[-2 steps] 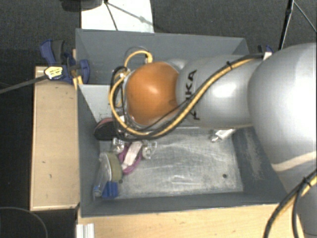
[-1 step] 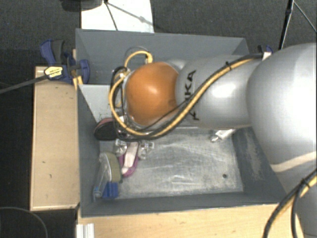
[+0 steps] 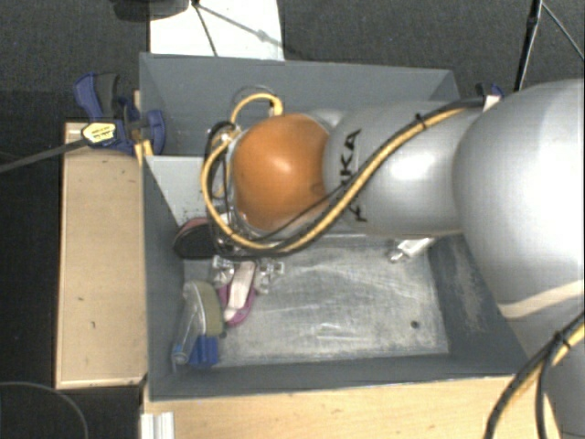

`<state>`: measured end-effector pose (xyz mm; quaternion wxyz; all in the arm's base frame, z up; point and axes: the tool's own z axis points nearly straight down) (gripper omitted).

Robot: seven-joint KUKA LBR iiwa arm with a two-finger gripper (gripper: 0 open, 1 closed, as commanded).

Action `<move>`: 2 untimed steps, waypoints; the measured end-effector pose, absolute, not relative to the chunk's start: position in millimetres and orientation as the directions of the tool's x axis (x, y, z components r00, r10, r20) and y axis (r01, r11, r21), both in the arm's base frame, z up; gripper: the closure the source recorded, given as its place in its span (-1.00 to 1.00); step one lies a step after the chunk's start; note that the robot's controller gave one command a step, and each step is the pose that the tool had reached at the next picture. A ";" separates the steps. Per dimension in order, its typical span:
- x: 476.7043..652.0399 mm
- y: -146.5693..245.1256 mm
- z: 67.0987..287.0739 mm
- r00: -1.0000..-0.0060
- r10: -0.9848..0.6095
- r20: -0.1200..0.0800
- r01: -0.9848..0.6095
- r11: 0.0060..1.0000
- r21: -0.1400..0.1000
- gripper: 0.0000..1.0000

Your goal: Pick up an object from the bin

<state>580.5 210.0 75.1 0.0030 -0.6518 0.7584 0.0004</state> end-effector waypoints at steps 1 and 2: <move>582.5 210.9 185.4 -0.160 -0.987 -0.006 -0.987 0.160 -0.009 1.00; 582.9 211.7 186.6 -0.167 -0.986 -0.006 -0.986 0.167 -0.003 1.00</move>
Offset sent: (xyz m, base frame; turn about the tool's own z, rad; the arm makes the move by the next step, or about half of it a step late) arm -0.0001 -0.0001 0.1053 0.0000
